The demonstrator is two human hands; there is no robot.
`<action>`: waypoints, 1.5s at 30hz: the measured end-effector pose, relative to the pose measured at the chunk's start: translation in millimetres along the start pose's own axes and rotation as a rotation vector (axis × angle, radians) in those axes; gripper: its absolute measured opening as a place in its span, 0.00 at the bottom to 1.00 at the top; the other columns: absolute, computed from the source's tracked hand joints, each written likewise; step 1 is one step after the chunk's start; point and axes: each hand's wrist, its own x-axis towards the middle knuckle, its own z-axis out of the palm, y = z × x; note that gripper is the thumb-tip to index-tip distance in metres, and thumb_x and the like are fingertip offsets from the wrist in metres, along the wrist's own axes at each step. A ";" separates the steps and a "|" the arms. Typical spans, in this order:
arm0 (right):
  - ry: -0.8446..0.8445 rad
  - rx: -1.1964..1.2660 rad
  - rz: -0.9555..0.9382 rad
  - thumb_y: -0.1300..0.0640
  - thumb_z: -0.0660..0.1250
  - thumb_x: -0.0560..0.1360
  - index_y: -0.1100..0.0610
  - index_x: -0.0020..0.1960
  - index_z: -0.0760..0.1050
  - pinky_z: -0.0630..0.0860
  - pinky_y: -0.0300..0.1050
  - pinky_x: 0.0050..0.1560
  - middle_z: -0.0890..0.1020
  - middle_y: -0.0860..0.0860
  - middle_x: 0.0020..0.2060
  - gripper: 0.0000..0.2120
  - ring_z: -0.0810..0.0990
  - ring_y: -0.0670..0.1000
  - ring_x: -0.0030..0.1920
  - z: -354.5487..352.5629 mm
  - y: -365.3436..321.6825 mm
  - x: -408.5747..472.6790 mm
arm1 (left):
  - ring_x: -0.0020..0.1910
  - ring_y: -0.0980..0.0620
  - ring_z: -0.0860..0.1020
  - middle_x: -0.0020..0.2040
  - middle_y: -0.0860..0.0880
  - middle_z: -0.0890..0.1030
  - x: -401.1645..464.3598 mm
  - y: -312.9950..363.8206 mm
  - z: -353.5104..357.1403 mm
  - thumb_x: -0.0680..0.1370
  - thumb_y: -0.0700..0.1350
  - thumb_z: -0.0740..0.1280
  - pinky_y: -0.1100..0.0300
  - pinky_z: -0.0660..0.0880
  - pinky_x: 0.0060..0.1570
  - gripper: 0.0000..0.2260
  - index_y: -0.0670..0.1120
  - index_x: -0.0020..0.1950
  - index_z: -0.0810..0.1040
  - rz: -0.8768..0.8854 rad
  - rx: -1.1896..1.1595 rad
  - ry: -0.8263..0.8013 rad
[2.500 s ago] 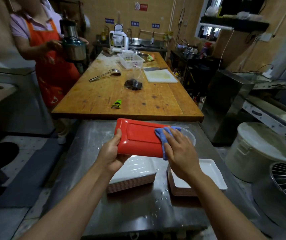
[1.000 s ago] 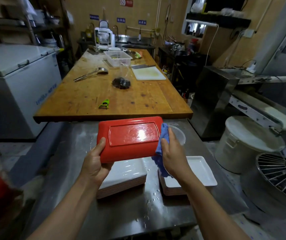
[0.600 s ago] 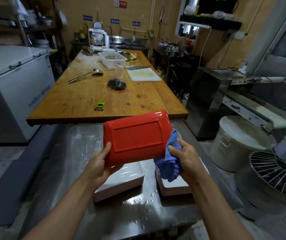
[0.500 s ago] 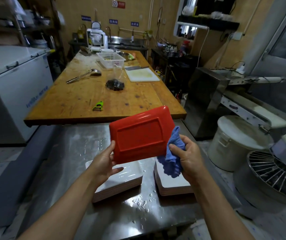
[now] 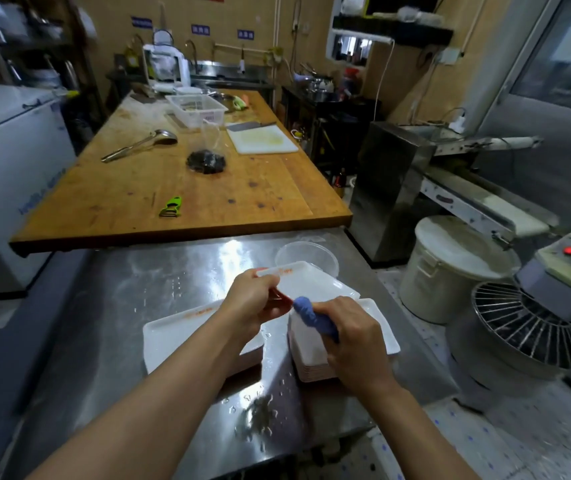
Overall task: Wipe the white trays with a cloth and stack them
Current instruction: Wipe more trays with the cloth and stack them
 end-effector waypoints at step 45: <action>0.258 0.443 0.881 0.64 0.65 0.75 0.53 0.59 0.78 0.69 0.20 0.39 0.77 0.33 0.45 0.14 0.75 0.26 0.45 6.2 167.5 -40.7 | 0.51 0.44 0.79 0.50 0.44 0.80 121.0 -107.3 37.0 0.78 0.39 0.60 0.46 0.76 0.56 0.10 0.43 0.57 0.77 0.027 0.577 0.184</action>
